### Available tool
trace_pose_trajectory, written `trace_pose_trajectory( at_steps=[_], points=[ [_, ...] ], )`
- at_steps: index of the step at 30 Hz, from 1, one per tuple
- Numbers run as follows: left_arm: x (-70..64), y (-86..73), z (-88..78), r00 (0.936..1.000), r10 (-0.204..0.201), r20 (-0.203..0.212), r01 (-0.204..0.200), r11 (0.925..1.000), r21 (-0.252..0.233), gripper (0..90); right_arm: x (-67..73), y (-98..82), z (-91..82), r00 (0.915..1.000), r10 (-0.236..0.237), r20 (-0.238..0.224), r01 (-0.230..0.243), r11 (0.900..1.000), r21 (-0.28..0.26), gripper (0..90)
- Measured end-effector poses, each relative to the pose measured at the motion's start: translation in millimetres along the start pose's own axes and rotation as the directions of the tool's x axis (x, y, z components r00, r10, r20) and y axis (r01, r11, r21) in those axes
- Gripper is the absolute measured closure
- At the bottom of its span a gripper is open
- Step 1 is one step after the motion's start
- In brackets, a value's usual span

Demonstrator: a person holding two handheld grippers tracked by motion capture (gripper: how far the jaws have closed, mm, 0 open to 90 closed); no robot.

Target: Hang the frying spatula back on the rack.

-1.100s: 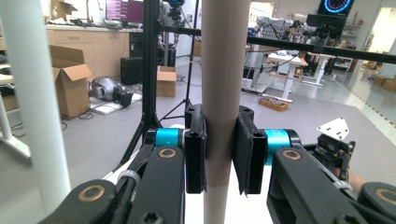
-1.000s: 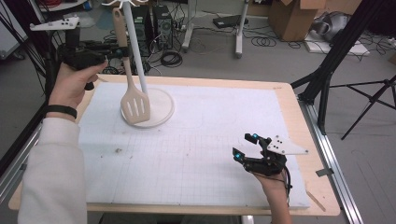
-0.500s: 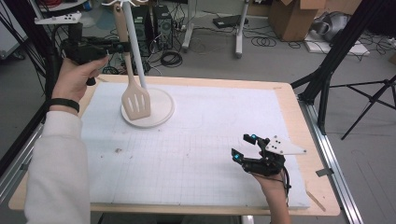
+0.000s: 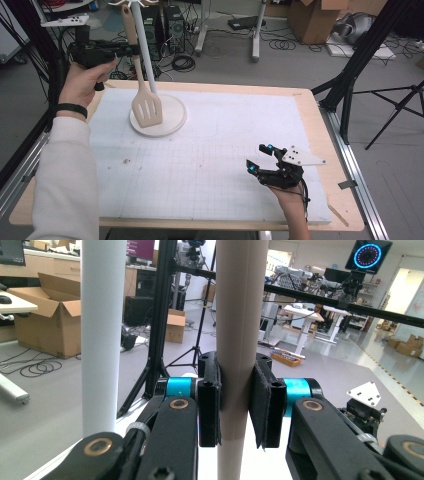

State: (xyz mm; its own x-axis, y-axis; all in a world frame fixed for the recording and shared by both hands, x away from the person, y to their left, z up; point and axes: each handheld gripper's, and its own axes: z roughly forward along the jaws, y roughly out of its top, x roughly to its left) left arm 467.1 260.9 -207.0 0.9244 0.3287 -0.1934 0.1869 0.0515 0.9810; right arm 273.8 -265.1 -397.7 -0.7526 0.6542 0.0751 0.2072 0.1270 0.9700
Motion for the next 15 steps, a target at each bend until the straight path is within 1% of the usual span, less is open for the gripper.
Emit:
trace_pose_trajectory(
  at_steps=[2, 3, 7, 10, 15],
  points=[
    [0.6, -0.8, 1.7, 1.0, 0.004, 0.002, -0.004, 1.0, 0.002, 75.8, 0.5, -0.1, 0.5, 1.0, -0.001, -0.001, 0.001, 1.0, 0.001, 25.5],
    [0.9, -1.3, 2.6, 1.0, -0.001, 0.004, 0.001, 1.0, 0.001, 75.8, 0.7, -0.1, 0.7, 1.0, -0.004, 0.0, 0.004, 1.0, 0.0, 25.5],
    [2.4, -2.0, 4.0, 1.0, 0.005, -0.003, -0.005, 1.0, -0.008, 75.7, 0.8, 0.1, 0.4, 1.0, -0.005, -0.004, 0.005, 1.0, -0.003, 25.6],
    [3.4, -2.6, 5.8, 0.9998, 0.017, -0.005, -0.017, 0.9998, -0.013, 75.7, 1.0, -0.1, 0.6, 1.0, -0.001, -0.007, 0.001, 1.0, -0.001, 25.7],
    [5.8, -3.4, 7.2, 0.9993, 0.03, -0.021, -0.03, 0.9993, -0.023, 75.7, 1.5, -0.8, 1.5, 1.0, -0.001, -0.009, 0.001, 1.0, 0.004, 25.9]
  ],
)
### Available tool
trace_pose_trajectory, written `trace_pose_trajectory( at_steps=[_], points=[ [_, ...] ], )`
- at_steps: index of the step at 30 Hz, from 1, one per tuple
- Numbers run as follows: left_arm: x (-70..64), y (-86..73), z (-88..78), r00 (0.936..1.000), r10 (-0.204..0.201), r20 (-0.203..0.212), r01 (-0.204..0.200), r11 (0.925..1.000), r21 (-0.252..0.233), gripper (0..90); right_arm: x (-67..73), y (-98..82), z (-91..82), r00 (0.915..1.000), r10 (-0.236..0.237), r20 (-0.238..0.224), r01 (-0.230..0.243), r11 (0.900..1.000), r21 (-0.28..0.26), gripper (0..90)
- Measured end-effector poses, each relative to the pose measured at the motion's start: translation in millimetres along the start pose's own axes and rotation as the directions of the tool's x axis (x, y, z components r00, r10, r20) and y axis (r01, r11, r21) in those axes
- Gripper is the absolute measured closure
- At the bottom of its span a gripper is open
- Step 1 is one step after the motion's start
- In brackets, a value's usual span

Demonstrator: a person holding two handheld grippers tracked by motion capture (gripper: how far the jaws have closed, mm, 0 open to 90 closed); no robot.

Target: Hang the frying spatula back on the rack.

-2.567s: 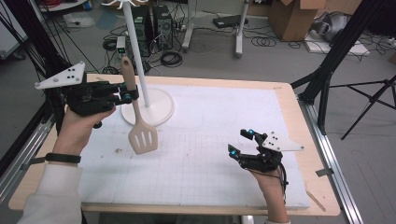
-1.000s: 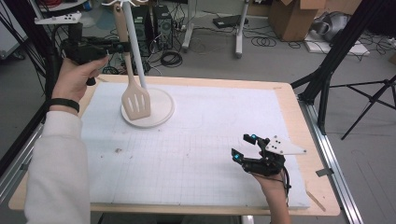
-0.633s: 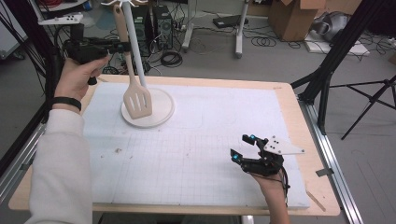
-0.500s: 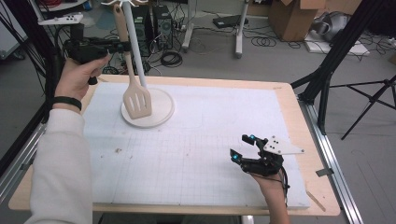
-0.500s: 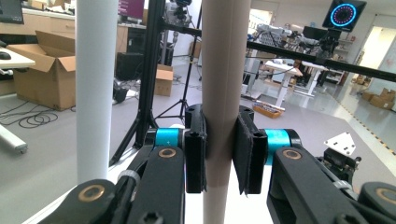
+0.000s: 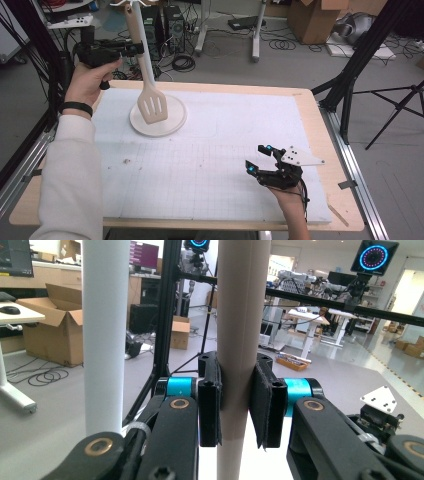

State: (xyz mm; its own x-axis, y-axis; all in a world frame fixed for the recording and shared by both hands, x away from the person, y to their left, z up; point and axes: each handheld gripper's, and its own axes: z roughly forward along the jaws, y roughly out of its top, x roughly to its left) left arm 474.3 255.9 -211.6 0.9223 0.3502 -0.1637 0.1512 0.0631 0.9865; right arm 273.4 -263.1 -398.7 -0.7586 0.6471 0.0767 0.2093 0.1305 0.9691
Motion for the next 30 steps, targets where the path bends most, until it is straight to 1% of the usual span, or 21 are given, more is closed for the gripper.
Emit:
trace_pose_trajectory(
  at_steps=[2, 3, 6, 8, 14, 17, 20, 23, 25, 27, 30],
  points=[
    [0.3, -0.2, 0.2, 1.0, 0.006, -0.008, -0.006, 1.0, -0.005, 75.7, 0.1, 0.0, 0.2, 1.0, -0.004, -0.001, 0.004, 1.0, -0.001, 25.9],
    [0.6, -0.2, 0.3, 0.9999, 0.013, -0.005, -0.013, 0.9999, -0.005, 75.6, 0.4, 0.0, 0.4, 1.0, -0.002, -0.001, 0.002, 1.0, -0.001, 26.0],
    [1.3, -0.7, 1.0, 1.0, 0.009, -0.002, -0.009, 0.9999, -0.008, 75.7, 0.9, -0.1, 0.7, 1.0, -0.001, -0.003, 0.001, 1.0, 0.002, 26.0],
    [1.9, -1.2, 1.4, 1.0, 0.002, -0.008, -0.002, 0.9998, -0.018, 75.6, 0.7, -0.3, 1.4, 1.0, -0.005, -0.005, 0.005, 1.0, 0.001, 26.0],
    [3.8, -2.4, 3.0, 0.9999, 0.003, -0.011, -0.003, 0.9998, -0.019, 75.0, 1.4, -0.5, 2.3, 0.9999, -0.006, -0.009, 0.006, 1.0, 0.005, 26.1],
    [5.2, -2.9, 3.1, 0.9999, -0.008, -0.015, 0.008, 0.9998, -0.018, 73.6, 2.0, -0.5, 2.4, 0.9999, -0.002, -0.012, 0.002, 1.0, 0.006, 26.2],
    [6.8, -3.0, 2.3, 0.9989, -0.036, -0.03, 0.036, 0.999, -0.026, 72.0, 2.0, -0.5, 2.7, 0.9999, -0.01, -0.012, 0.01, 1.0, 0.004, 26.3],
    [6.7, -2.9, 2.3, 0.9984, -0.039, -0.04, 0.038, 0.9989, -0.029, 71.6, 2.9, -0.5, 2.6, 0.9999, -0.003, -0.016, 0.003, 1.0, 0.007, 26.4],
    [7.4, -3.1, 2.6, 0.9977, -0.048, -0.047, 0.047, 0.9985, -0.029, 72.0, 2.5, -0.5, 3.2, 0.9998, -0.01, -0.017, 0.01, 1.0, 0.004, 26.5],
    [8.7, -3.7, 2.9, 0.9969, -0.067, -0.042, 0.065, 0.9972, -0.036, 72.1, 2.8, -0.5, 3.6, 0.9998, -0.01, -0.017, 0.01, 1.0, 0.003, 26.5],
    [9.1, -4.3, 3.7, 0.997, -0.066, -0.041, 0.064, 0.9972, -0.039, 72.1, 3.7, -0.4, 3.7, 0.9997, -0.008, -0.022, 0.008, 1.0, 0.008, 26.7]
  ],
)
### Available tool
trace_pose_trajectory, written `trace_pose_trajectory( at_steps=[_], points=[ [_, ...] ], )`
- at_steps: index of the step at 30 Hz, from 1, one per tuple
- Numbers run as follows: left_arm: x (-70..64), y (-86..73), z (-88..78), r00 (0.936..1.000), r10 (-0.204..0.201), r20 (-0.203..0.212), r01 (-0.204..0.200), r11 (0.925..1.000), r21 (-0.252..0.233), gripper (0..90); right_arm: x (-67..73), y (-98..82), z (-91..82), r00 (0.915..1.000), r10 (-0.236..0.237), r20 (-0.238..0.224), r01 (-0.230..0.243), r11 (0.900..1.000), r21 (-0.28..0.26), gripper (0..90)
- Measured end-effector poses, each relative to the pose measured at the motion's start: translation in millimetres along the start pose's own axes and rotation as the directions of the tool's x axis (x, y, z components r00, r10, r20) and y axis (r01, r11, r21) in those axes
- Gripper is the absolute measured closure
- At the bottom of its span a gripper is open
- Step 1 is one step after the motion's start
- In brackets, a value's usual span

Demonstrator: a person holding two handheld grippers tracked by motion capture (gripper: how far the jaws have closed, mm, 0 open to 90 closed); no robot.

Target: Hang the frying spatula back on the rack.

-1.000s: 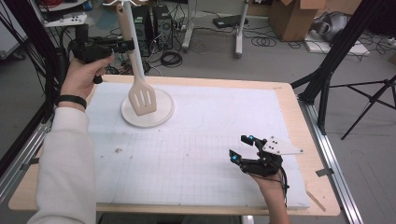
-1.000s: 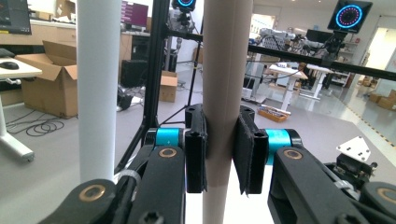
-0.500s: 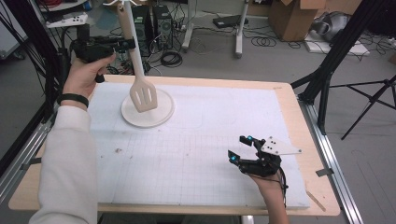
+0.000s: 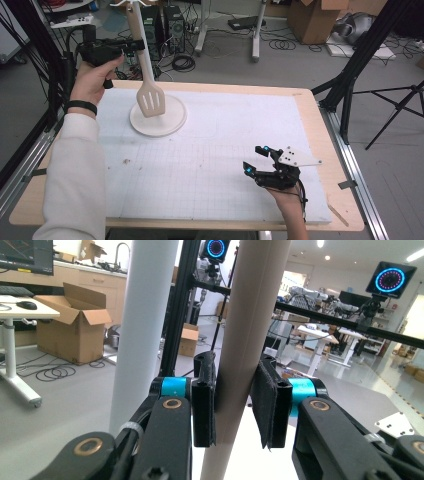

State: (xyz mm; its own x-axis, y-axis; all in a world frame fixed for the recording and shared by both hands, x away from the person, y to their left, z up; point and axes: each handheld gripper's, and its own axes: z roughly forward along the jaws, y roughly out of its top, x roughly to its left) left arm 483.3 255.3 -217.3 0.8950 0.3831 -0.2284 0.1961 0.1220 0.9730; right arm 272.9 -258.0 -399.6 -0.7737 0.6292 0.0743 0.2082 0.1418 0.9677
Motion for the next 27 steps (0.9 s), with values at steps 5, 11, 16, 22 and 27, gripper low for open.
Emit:
trace_pose_trajectory(
  at_steps=[5, 11, 16, 22, 27],
  points=[
    [-1.3, -0.6, 0.8, 1.0, -0.007, -0.003, 0.007, 1.0, 0.0, 70.5, 0.0, 0.0, 0.3, 1.0, -0.003, 0.0, 0.003, 1.0, -0.001, 26.7],
    [-4.3, 0.3, -5.8, 0.998, -0.039, -0.049, 0.038, 0.9986, -0.037, 45.4, 1.4, 0.2, 0.4, 1.0, -0.001, -0.005, 0.001, 1.0, -0.002, 26.7],
    [-19.1, -8.8, -22.3, 0.9952, -0.004, -0.098, -0.002, 0.9987, -0.052, 30.6, 2.5, 0.2, 0.1, 1.0, 0.001, -0.003, -0.001, 1.0, -0.004, 26.7],
    [-49.9, -26.2, -40.9, 0.9925, 0.083, -0.09, -0.083, 0.9965, 0.004, 26.2, 2.1, -0.3, -0.6, 1.0, -0.005, 0.005, 0.005, 1.0, -0.004, 26.7],
    [-75.7, -51.6, -53.4, 0.9905, 0.124, -0.059, -0.123, 0.9921, 0.022, 23.9, 1.1, -0.2, 0.3, 1.0, 0.0, 0.008, 0.0, 1.0, -0.006, 26.6]
  ],
)
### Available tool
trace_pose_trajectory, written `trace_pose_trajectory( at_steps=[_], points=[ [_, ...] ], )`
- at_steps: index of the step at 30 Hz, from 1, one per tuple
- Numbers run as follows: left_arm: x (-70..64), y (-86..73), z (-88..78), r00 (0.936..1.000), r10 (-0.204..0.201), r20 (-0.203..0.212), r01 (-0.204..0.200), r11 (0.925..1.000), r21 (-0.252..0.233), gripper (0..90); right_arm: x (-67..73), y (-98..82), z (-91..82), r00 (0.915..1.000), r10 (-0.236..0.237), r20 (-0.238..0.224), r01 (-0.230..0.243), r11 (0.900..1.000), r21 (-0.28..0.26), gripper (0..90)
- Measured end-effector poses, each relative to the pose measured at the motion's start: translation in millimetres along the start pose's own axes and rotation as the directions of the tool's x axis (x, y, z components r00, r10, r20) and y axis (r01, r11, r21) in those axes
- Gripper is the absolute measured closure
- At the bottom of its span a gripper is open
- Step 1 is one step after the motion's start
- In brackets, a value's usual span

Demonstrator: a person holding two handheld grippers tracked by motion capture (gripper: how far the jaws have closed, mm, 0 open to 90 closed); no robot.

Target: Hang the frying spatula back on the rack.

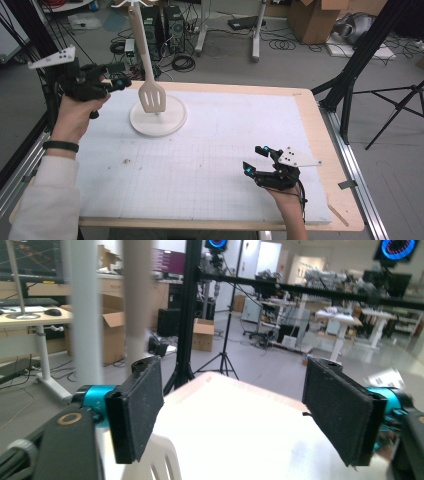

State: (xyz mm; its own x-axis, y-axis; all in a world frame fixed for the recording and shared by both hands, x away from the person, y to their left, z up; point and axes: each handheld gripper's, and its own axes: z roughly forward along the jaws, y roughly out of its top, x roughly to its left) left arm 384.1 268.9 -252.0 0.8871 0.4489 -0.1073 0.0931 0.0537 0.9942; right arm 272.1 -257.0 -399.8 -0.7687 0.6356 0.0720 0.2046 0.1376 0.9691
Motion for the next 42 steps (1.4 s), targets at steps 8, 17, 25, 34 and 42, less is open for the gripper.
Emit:
trace_pose_trajectory(
  at_steps=[8, 17, 25, 34, 42],
  points=[
    [-40.1, -50.7, -9.6, 0.9984, 0.028, 0.049, -0.031, 0.9975, 0.064, 21.9, -1.0, -0.4, 4.6, 1.0, -0.001, 0.001, 0.001, 1.0, 0.014, 26.6],
    [-73.1, -107.1, -19.3, 0.9941, 0.012, 0.108, -0.019, 0.9981, 0.06, 21.4, 1.6, -0.8, 9.5, 1.0, -0.008, 0.0, 0.008, 1.0, 0.03, 26.6],
    [-82.7, -143.9, -30.3, 0.9954, 0.02, 0.094, -0.028, 0.9957, 0.089, 20.8, 3.9, 0.1, 10.6, 0.9999, -0.013, -0.007, 0.014, 0.999, 0.029, 26.6],
    [-95.0, -173.0, -27.2, 0.993, 0.008, 0.118, -0.022, 0.9932, 0.114, 21.2, 3.3, -0.1, 8.5, 0.9999, -0.017, 0.003, 0.016, 0.999, 0.029, 26.6],
    [-97.4, -182.9, -23.9, 0.9883, -0.017, 0.152, -0.001, 0.9927, 0.121, 20.9, 5.0, -1.6, 8.1, 0.9997, -0.023, 0.005, 0.023, 0.999, 0.039, 26.6]
  ],
)
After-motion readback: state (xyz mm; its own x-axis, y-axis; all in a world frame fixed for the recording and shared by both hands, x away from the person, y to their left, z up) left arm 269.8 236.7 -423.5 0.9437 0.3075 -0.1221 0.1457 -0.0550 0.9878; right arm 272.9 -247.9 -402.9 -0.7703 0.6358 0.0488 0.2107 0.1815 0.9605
